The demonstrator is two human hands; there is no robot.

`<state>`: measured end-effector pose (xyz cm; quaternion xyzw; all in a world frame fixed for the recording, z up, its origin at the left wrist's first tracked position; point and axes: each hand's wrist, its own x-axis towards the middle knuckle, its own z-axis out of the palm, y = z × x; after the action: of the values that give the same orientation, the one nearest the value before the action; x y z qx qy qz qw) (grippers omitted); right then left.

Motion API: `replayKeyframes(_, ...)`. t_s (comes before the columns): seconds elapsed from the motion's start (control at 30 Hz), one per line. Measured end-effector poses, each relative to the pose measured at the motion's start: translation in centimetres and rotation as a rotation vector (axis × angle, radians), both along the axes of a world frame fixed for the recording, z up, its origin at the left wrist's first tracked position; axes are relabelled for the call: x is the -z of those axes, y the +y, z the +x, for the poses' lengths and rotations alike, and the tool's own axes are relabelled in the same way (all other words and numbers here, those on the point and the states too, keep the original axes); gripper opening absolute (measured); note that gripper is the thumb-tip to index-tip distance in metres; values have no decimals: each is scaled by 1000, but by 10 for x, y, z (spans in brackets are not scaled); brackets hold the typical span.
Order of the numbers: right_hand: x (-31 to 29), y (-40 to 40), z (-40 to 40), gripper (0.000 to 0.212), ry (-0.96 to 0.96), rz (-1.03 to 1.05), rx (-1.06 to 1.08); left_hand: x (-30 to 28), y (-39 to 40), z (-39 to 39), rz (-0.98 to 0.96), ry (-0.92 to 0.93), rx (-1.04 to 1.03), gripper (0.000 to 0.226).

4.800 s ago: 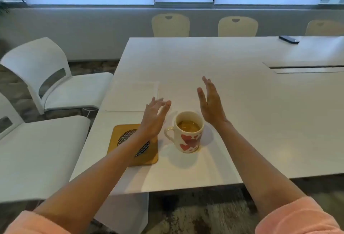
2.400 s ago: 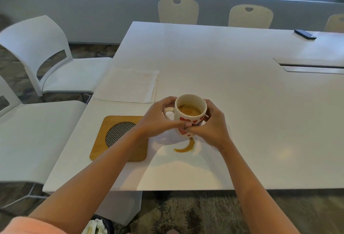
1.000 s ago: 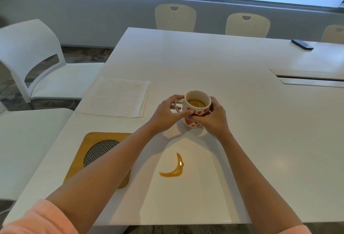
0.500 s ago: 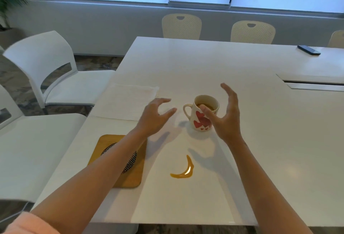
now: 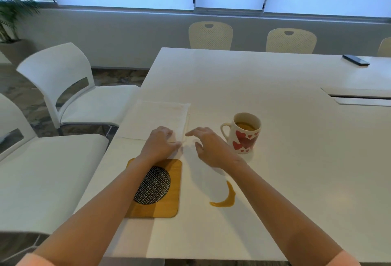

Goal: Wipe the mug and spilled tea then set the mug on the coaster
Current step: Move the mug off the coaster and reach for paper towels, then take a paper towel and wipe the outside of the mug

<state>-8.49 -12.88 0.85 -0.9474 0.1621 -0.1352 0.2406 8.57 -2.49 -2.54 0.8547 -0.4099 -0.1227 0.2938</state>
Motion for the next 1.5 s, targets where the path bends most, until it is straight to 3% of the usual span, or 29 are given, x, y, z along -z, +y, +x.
replayKeyframes(0.2, 13, -1, 18, 55, 78, -40, 49, -2, -1, 2, 32, -85, 22, 67)
replayKeyframes(0.43, 25, -2, 23, 56, 113, -133, 57, -3, -2, 5, 29, -151, 31, 57)
replayKeyframes(0.77, 32, -4, 19, 53, 92, 69, 189, -2, -1, 1, 3, -201, 13, 64)
replayKeyframes(1.33, 26, 5, 21, 50, 115, 41, 241, -10, -5, -19, -118, -219, -54, 20)
replayKeyframes(1.5, 23, 8, 20, 53, 124, 56, 250, -16, -6, -6, -177, -97, -113, 15)
